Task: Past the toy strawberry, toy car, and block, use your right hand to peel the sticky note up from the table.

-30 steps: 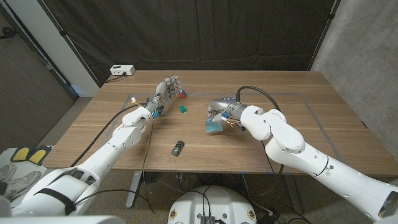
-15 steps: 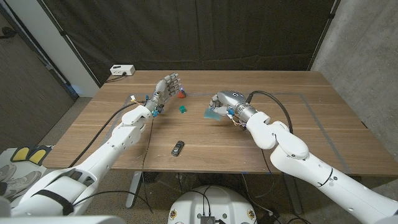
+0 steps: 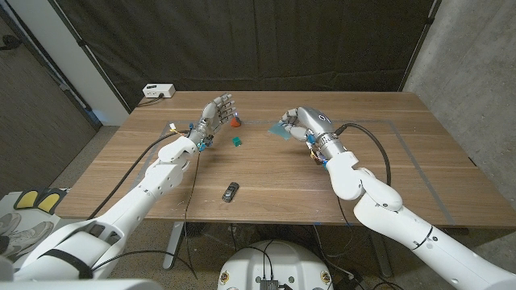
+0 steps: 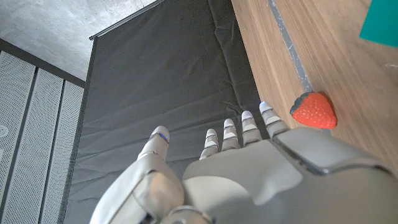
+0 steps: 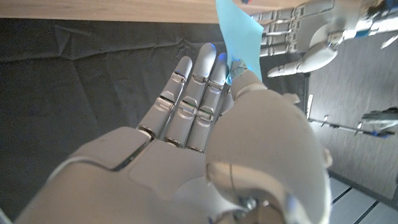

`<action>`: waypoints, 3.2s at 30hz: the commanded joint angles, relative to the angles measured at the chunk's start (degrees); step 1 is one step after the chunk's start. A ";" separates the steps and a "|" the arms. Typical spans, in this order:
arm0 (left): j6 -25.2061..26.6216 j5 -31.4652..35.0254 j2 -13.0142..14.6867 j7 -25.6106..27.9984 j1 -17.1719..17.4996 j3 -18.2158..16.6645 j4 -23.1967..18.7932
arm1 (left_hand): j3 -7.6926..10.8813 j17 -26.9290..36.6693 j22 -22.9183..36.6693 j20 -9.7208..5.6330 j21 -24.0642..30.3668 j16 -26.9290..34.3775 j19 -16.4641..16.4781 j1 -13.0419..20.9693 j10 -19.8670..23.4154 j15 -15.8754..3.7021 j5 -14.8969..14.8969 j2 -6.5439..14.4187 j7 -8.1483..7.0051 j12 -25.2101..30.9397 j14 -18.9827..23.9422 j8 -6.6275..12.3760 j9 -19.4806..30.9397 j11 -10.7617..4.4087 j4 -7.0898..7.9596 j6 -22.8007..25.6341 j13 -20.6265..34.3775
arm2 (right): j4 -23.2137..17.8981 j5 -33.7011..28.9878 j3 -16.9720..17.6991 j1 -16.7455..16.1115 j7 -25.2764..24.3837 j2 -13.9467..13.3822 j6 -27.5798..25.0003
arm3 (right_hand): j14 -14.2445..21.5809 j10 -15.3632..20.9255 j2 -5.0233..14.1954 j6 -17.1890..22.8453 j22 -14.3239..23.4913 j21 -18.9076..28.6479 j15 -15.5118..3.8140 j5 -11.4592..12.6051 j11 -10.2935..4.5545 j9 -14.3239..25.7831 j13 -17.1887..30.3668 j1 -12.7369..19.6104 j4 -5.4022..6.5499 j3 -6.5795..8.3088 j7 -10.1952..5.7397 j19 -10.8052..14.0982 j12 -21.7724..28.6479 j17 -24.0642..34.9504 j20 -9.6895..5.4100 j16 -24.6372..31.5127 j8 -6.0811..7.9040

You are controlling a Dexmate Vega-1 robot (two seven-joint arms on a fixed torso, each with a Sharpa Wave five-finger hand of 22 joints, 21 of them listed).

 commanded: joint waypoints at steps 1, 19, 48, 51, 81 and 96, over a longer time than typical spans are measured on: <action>0.01 0.19 0.27 0.99 0.86 0.07 -1.70 | 0.38 0.12 0.04 0.33 0.39 0.01 0.31 -0.38 0.09 0.05 0.32 -0.20 -0.36 -0.01 -0.06 -0.05 0.13 -0.19 0.16 -0.04 0.23 | 5.69 5.64 3.10 -2.66 -15.49 4.49 5.94 | 0.65 -0.06 0.02 0.02 0.15 0.44 -5.49 0.42 -0.25 0.55 -0.02 0.31 0.21 0.37 -0.43 -0.05 0.16 -0.13 -0.25 -0.78 0.38; -0.81 0.44 0.61 2.30 2.22 -0.11 -4.09 | 0.43 0.10 0.02 0.33 0.38 -0.01 0.32 -0.39 0.11 -0.06 0.32 -0.23 -0.38 -0.03 -0.03 -0.05 0.13 -0.15 0.13 -0.04 0.23 | 12.00 22.00 7.38 -3.16 -22.14 12.21 14.99 | 1.11 -0.22 -0.11 -0.46 0.09 1.19 -5.47 0.56 -0.13 1.18 -0.44 0.72 -0.07 0.78 -0.53 -0.08 0.19 -1.11 -0.65 -3.48 1.08; -0.13 0.91 1.15 3.35 2.39 0.15 -5.99 | 0.50 0.09 -0.02 0.34 0.33 -0.04 0.28 -0.46 -0.06 -0.09 0.27 -0.24 -0.53 -0.13 -0.05 -0.08 0.13 -0.27 0.14 -0.14 0.22 | 13.09 34.33 10.82 -4.27 -25.08 17.27 16.56 | -1.38 -6.66 1.32 -11.00 -0.10 2.93 -3.42 -1.22 1.60 -0.63 -4.37 1.21 0.32 3.10 0.31 -2.38 -4.00 -4.18 0.16 -11.79 -3.53; -0.13 0.94 1.14 3.35 2.34 0.19 -5.98 | 0.50 0.09 -0.02 0.34 0.33 -0.07 0.28 -0.47 -0.06 -0.06 0.27 -0.25 -0.50 -0.13 -0.11 -0.07 0.13 -0.37 0.14 -0.12 0.22 | 13.00 35.83 11.02 -4.32 -23.56 16.57 16.89 | -4.93 -12.58 0.62 -19.96 -0.41 3.26 -1.89 -2.04 3.40 -3.02 -6.58 -3.77 2.46 2.48 1.41 -4.06 -7.85 -5.67 1.31 -15.25 -9.42; -0.87 -0.03 2.00 1.84 2.83 -0.62 -6.12 | 0.57 0.07 -0.02 0.35 0.33 -0.09 0.32 -0.52 0.00 -0.11 0.23 -0.27 -0.48 -0.14 -0.15 -0.09 0.13 -0.32 0.14 -0.22 0.21 | 12.37 37.57 10.11 -4.05 -20.33 13.54 16.90 | -36.35 -41.37 -4.35 -40.63 -1.39 -0.29 6.92 -1.19 7.74 -5.14 -14.80 -22.60 6.22 -2.84 2.31 -18.04 -28.38 -14.31 5.84 -27.11 -17.17; -2.55 -3.16 2.60 -4.98 1.96 -1.95 -1.74 | 0.66 0.06 -0.03 0.32 0.41 -0.10 0.56 -0.49 0.23 -0.17 0.24 -0.22 -0.48 -0.06 -0.14 -0.01 0.13 -0.16 0.10 -0.01 0.21 | 8.29 31.25 7.95 -5.79 -24.43 13.42 12.53 | -34.18 -38.06 -3.64 -38.80 -1.46 0.16 7.04 -1.31 8.00 -5.18 -15.28 -23.65 6.39 -2.73 2.68 -16.24 -27.77 -15.24 5.62 -26.05 -16.40</action>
